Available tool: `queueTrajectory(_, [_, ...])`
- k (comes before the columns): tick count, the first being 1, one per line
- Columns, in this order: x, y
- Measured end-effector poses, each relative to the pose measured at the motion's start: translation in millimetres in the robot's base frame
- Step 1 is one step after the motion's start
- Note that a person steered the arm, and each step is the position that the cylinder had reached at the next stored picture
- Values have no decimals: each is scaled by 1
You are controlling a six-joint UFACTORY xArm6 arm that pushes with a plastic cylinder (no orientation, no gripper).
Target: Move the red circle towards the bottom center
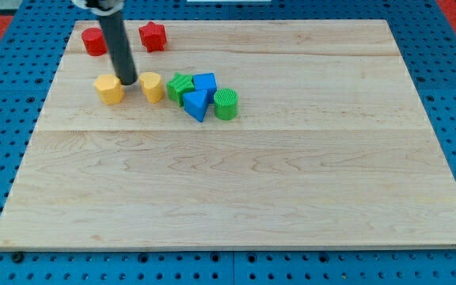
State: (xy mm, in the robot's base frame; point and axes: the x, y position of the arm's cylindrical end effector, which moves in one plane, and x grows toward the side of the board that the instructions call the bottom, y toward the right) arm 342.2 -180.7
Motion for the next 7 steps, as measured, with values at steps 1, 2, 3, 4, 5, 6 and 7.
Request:
queueTrajectory(1, [-35,-52])
queueTrajectory(2, [-58,-79])
queueTrajectory(3, [-61,-93])
queueTrajectory(4, [-90,-98])
queueTrajectory(5, [-106,-60])
queueTrajectory(6, [-98,38])
queueTrajectory(7, [-61,84])
